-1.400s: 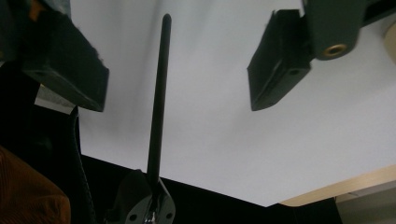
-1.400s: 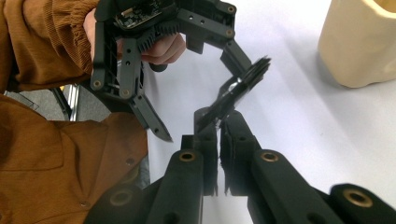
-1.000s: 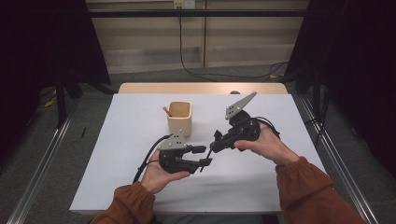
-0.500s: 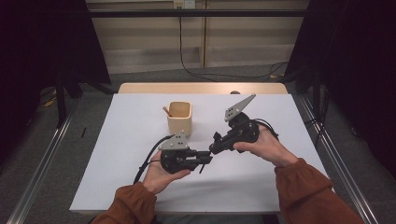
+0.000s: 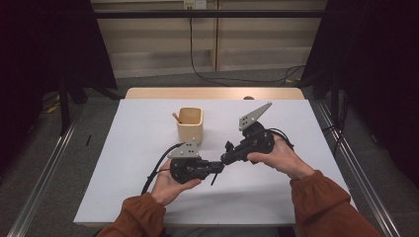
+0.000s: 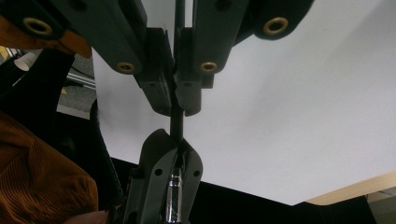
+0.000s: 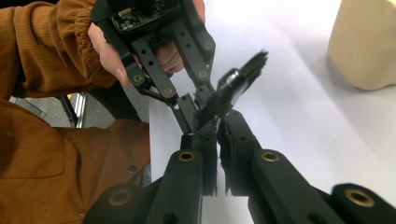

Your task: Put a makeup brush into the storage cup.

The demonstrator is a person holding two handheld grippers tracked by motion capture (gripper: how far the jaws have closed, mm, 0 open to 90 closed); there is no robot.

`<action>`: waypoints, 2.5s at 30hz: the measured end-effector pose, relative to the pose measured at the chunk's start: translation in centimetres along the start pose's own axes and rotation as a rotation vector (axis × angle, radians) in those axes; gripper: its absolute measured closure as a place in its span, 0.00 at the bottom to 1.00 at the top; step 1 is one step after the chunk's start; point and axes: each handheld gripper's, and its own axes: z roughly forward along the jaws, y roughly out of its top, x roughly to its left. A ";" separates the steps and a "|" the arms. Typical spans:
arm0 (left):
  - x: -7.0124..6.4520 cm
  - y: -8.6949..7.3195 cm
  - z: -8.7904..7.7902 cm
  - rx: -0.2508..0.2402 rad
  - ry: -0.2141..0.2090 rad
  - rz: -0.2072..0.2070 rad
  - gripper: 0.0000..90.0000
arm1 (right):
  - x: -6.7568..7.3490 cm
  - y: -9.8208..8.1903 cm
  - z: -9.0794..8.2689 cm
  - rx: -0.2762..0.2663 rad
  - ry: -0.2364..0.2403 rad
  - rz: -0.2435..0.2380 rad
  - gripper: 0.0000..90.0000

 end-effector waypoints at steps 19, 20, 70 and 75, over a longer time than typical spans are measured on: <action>0.3 0.3 -0.6 -0.018 0.015 0.004 0.95 | -0.1 -1.2 -0.3 -0.129 -0.025 0.026 0.60; 0.3 0.3 -0.6 -0.019 0.014 0.001 0.95 | -0.1 -1.2 -0.4 -0.138 -0.020 0.028 0.59; 1.5 0.0 -4.7 -0.057 0.137 -0.029 0.95 | 0.9 -7.8 -3.2 -0.414 -0.377 0.099 0.03; 1.7 0.2 -5.2 -0.064 0.149 -0.035 0.95 | 0.9 -8.5 -3.3 -0.428 -0.418 0.123 0.03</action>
